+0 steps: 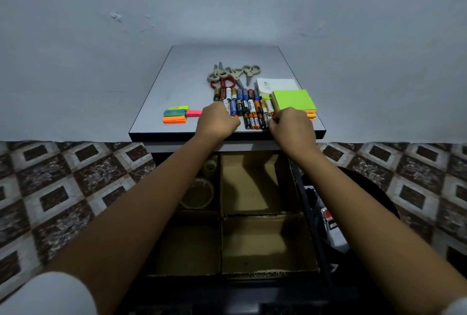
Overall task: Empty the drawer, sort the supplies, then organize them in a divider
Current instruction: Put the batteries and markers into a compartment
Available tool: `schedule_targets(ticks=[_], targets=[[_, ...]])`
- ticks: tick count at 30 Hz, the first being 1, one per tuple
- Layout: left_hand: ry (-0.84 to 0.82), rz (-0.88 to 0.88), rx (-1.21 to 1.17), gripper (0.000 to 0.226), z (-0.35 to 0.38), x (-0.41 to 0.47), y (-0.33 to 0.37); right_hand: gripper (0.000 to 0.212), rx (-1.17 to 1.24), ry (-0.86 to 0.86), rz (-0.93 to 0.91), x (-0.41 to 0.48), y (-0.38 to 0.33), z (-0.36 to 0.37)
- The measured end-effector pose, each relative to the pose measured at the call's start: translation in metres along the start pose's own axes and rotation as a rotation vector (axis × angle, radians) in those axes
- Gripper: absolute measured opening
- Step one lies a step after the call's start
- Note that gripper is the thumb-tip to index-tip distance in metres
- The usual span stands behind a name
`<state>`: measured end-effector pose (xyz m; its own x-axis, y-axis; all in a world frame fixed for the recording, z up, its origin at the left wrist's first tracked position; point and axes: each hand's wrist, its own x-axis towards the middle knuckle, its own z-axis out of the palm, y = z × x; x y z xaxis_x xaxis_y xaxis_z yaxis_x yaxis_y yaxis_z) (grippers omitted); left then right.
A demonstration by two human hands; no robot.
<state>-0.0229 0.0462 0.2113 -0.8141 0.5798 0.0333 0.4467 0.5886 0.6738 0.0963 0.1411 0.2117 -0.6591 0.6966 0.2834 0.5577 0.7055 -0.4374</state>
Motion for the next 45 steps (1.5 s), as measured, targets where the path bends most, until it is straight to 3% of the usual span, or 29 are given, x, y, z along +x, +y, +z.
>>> schedule_targets(ticks=[7, 27, 36, 41, 45], targets=[[-0.009, -0.054, -0.151, 0.021, -0.006, 0.001, -0.002, 0.029, -0.032, 0.012, 0.037, -0.001, -0.003, 0.007], [-0.009, -0.049, -0.096, 0.01, -0.003, 0.0, 0.003, 0.018, -0.243, -0.029, 0.01, -0.01, -0.012, 0.002], [-0.048, -0.13, -0.324, 0.01, -0.008, -0.004, 0.0, 0.024, -0.151, 0.04, 0.029, -0.015, -0.004, 0.003], [-0.11, -0.213, -0.518, 0.007, -0.013, -0.021, -0.006, 0.018, 0.196, 0.07, 0.127, -0.027, -0.001, -0.002], [-0.16, -0.247, -0.563, 0.008, -0.018, -0.046, -0.022, 0.012, 0.79, -0.186, 0.424, -0.048, -0.004, -0.005]])
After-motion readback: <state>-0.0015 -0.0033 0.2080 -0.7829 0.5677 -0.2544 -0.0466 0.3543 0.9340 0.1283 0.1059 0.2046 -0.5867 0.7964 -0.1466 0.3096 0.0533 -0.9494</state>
